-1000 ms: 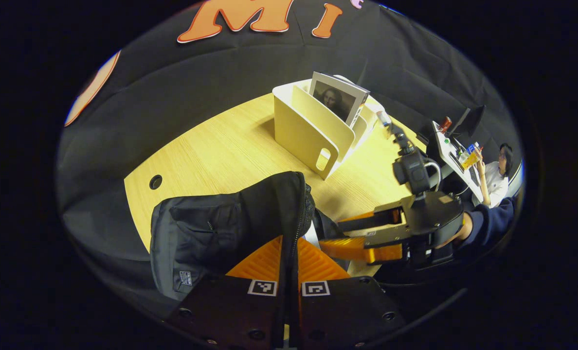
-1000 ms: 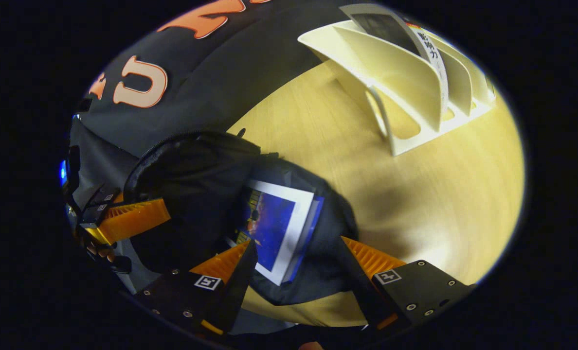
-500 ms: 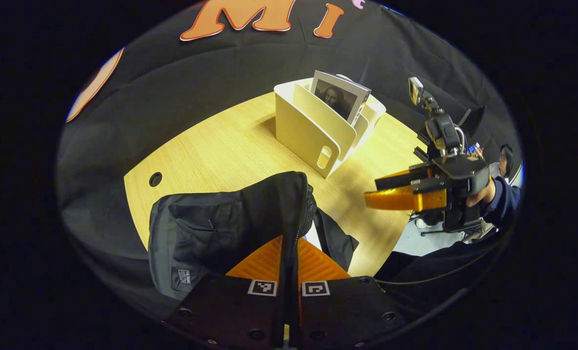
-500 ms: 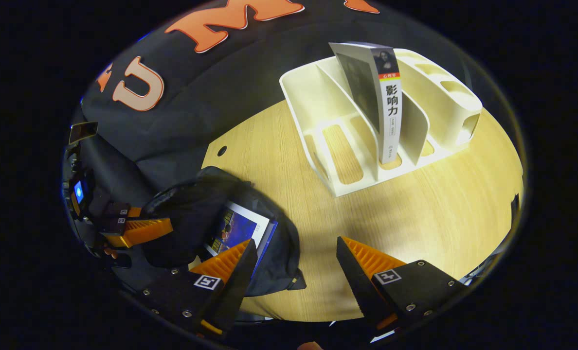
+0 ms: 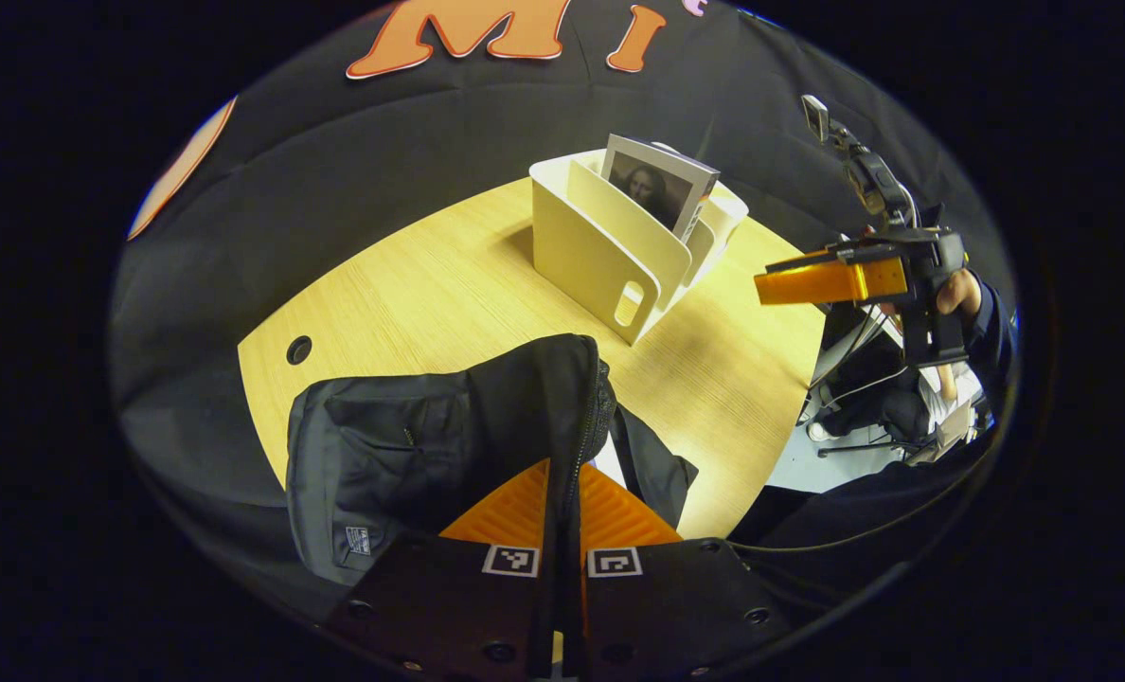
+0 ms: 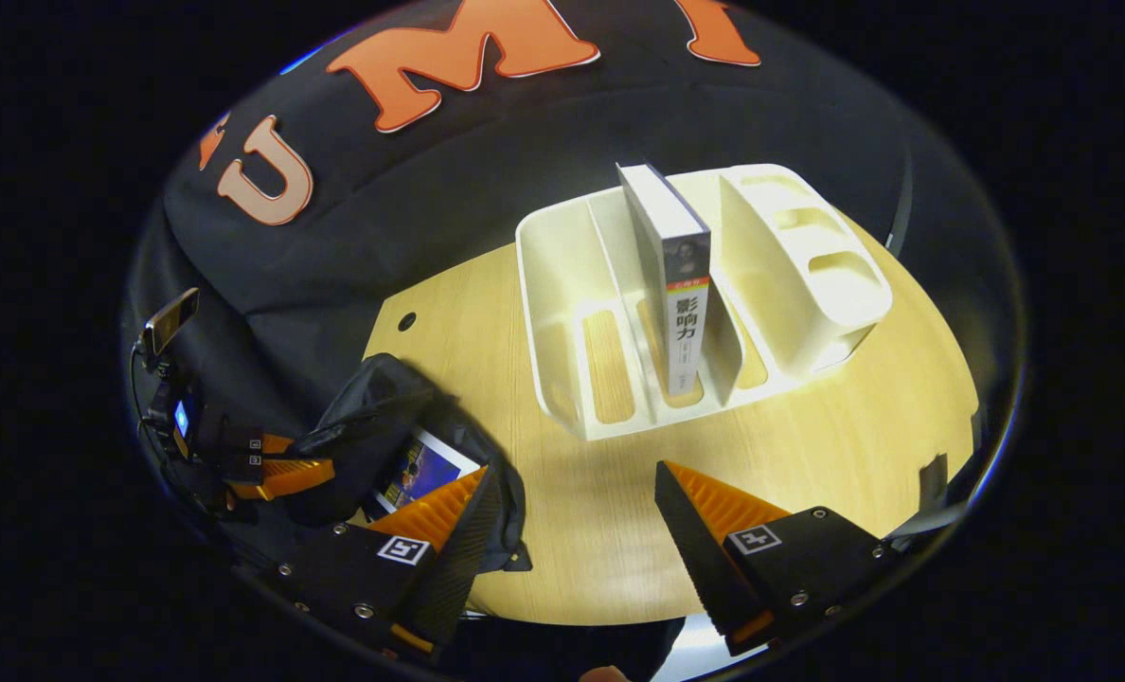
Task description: Open the schoolbag, grab two books from the bookshelf and put them into the schoolbag.
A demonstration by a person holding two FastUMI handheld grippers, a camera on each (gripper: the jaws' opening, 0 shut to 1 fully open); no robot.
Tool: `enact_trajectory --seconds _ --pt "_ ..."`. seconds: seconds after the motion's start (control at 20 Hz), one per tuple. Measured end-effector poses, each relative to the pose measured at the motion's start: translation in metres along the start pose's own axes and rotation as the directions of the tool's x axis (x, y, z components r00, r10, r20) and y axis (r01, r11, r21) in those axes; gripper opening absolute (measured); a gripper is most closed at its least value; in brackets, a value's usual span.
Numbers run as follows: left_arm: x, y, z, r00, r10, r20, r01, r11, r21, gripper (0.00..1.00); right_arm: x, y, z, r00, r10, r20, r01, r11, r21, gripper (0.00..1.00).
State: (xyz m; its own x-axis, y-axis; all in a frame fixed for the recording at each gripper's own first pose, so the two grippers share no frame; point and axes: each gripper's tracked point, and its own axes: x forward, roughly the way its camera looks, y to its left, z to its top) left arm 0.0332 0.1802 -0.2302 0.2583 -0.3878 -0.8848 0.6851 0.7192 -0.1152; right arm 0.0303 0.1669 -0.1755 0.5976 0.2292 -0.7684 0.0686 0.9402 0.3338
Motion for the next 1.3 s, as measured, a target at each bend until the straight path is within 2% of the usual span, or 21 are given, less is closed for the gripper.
enact_trajectory --seconds 0.2,0.35,0.6,0.65,1.1,1.3 --pt "0.001 0.000 -0.001 1.000 -0.001 -0.009 0.001 1.000 -0.001 0.05 -0.012 -0.010 0.024 1.000 -0.028 -0.014 0.027 0.998 -0.055 0.98" --pt "0.004 0.001 -0.001 1.000 0.010 -0.015 -0.011 1.000 -0.014 0.05 -0.019 -0.016 0.048 1.000 -0.023 -0.019 0.022 0.997 -0.067 0.99" --pt "0.003 0.000 -0.004 0.999 0.036 -0.024 -0.037 0.999 -0.040 0.05 -0.018 -0.037 0.091 0.997 -0.059 -0.040 0.052 0.986 -0.156 0.98" --pt "0.003 0.000 -0.004 0.999 0.046 -0.025 -0.047 0.998 -0.045 0.05 -0.020 -0.044 0.087 0.997 -0.062 -0.049 0.054 0.985 -0.162 0.98" --pt "0.003 0.000 -0.005 0.994 0.103 -0.031 -0.106 0.986 -0.130 0.05 0.010 -0.053 0.146 0.992 -0.064 -0.113 0.037 0.972 -0.233 0.99" --pt "0.001 0.001 -0.007 0.991 0.125 -0.036 -0.130 0.979 -0.157 0.05 0.032 -0.053 0.156 0.986 -0.070 -0.153 0.025 0.961 -0.277 0.99"
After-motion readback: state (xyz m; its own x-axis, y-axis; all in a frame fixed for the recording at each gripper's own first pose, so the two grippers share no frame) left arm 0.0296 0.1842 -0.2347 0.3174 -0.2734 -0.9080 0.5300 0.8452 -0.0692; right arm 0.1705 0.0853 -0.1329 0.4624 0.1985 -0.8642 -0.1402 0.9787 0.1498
